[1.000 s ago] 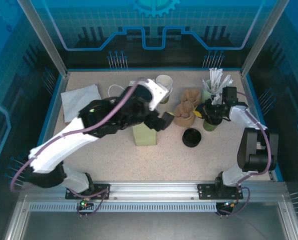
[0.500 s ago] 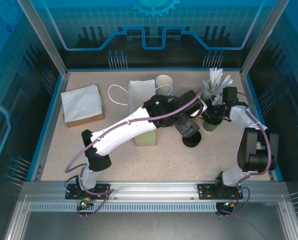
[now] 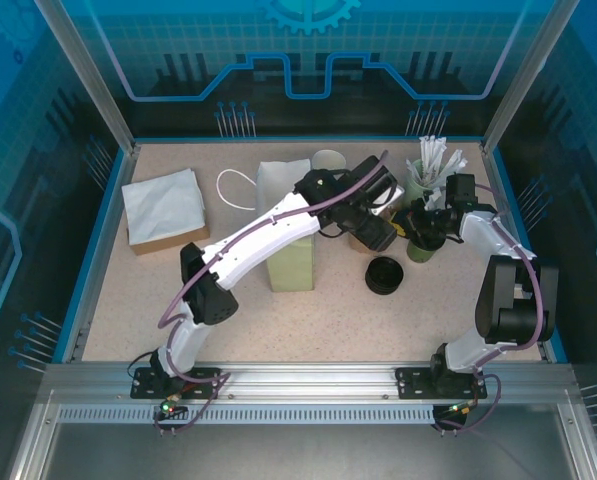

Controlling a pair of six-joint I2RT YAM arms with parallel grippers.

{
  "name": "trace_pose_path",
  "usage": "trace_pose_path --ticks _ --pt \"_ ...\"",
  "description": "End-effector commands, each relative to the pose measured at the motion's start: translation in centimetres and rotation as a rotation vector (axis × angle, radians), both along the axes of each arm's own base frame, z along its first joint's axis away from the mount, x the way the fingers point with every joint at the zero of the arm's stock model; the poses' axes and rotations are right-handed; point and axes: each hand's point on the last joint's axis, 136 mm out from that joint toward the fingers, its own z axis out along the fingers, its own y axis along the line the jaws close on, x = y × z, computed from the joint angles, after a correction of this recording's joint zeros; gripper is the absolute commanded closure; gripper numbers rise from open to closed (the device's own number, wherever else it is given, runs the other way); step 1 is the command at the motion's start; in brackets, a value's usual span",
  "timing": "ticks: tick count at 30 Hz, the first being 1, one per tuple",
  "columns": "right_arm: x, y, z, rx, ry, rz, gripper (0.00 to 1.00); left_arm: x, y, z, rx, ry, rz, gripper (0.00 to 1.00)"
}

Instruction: Pack the takeout coffee

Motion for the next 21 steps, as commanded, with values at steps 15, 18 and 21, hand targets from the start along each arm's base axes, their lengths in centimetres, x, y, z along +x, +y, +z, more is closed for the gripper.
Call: trace_pose_path --ticks 15,18,21 --pt "0.2 -0.4 0.9 0.015 -0.012 0.009 1.0 2.9 -1.6 -7.7 0.031 0.111 0.04 0.27" --pt "0.2 -0.3 0.9 0.015 -0.013 0.011 1.0 3.3 -1.7 -8.2 0.035 0.109 0.037 0.27" --pt "0.2 -0.4 0.9 0.014 -0.013 0.01 1.0 3.8 -1.9 -8.6 0.036 0.104 0.03 0.27"
